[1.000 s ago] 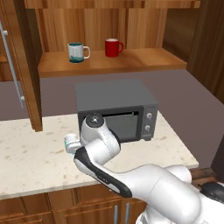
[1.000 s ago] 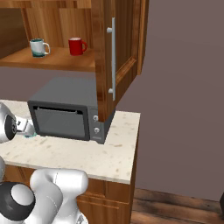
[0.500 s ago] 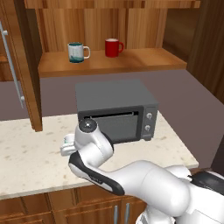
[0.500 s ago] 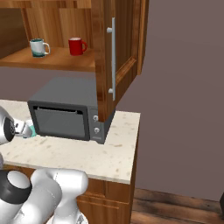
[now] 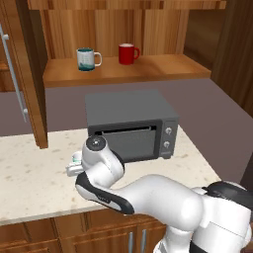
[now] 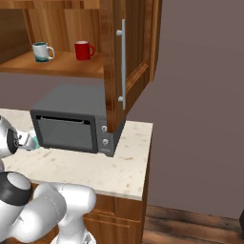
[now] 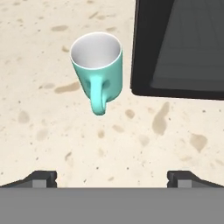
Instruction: Pick the mug on the counter and place it in the cabinet with the handle facing the right, like the mugs already inside.
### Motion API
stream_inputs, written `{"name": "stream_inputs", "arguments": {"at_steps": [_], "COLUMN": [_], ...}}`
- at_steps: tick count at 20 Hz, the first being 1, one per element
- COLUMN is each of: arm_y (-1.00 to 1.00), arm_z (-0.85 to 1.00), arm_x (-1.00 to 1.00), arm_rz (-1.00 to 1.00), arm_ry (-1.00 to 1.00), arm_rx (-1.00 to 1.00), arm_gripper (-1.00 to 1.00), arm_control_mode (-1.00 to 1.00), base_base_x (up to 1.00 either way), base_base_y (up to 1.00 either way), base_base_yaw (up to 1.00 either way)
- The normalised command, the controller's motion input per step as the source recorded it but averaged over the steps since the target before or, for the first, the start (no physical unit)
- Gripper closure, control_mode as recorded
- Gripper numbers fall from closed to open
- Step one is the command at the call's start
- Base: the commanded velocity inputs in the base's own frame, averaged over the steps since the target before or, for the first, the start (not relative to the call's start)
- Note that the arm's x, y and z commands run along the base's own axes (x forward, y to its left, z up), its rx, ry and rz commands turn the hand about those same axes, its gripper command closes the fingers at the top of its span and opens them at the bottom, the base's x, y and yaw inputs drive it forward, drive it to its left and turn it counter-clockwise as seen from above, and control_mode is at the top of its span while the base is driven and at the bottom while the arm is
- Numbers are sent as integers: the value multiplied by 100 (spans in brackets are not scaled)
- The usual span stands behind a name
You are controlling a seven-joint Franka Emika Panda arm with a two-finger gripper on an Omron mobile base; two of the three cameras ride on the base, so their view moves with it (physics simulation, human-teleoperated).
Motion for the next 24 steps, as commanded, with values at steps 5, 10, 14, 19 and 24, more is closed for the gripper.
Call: {"name": "stream_inputs", "arguments": {"at_steps": [5, 10, 14, 19, 24], "arm_y": [0, 0, 0, 2, 12], "arm_z": [-6, -10, -16, -16, -15], "arm_x": [19, 21, 17, 18, 19], "arm_rz": [-1, -1, 0, 0, 0], "arm_ry": [0, 0, 0, 0, 0], "arm_rx": [0, 0, 0, 0, 0], "arm_gripper": [-100, -100, -100, -100, -100], "arm_control_mode": [-100, -100, -100, -100, -100], "base_base_x": [0, 0, 0, 0, 0], "base_base_y": [0, 0, 0, 0, 0], "base_base_yaw": [0, 0, 0, 0, 0]}}
